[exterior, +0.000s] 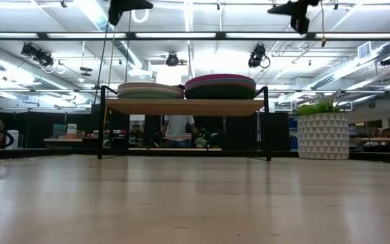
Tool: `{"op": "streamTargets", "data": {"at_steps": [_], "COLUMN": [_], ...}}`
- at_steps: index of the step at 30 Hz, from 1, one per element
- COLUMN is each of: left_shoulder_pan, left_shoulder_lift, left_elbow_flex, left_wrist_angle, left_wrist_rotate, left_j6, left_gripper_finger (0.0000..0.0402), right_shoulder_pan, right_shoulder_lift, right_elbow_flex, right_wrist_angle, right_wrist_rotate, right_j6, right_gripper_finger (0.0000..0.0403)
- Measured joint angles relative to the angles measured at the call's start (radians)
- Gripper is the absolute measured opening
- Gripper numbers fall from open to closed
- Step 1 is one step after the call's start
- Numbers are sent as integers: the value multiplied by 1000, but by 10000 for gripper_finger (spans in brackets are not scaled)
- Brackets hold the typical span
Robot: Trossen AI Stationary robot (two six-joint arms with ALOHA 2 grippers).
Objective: Place and stack plates onto a shelf
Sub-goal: Return to Home Position
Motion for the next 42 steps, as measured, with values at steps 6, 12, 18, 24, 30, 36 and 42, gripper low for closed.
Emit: {"op": "streamTargets", "data": {"at_steps": [6, 12, 18, 24, 30, 36, 42], "left_shoulder_pan": [-44, -55, -53, -52, -52, -52, -52], "left_shoulder_lift": [-108, -203, -337, -502, -639, -733, -797], "left_elbow_flex": [-260, -414, -501, -614, -713, -808, -880], "left_wrist_angle": [348, 457, 461, 459, 461, 460, 462], "left_wrist_rotate": [-25, -43, -61, -87, -104, -118, -121], "left_j6": [-88, -115, -107, -147, -211, -265, -311], "left_gripper_finger": [126, 123, 123, 123, 123, 123, 123], "right_shoulder_pan": [-44, -85, -109, -101, -55, -8, 6], "right_shoulder_lift": [-50, -117, -205, -276, -303, -300, -301], "right_elbow_flex": [-228, -418, -575, -734, -855, -963, -1024], "right_wrist_angle": [257, 427, 598, 870, 1017, 1078, 1184], "right_wrist_rotate": [-46, -49, -31, 68, 195, 303, 354], "right_j6": [93, 205, 351, 540, 631, 678, 621], "right_gripper_finger": [139, 139, 130, 120, 118, 118, 118]}}
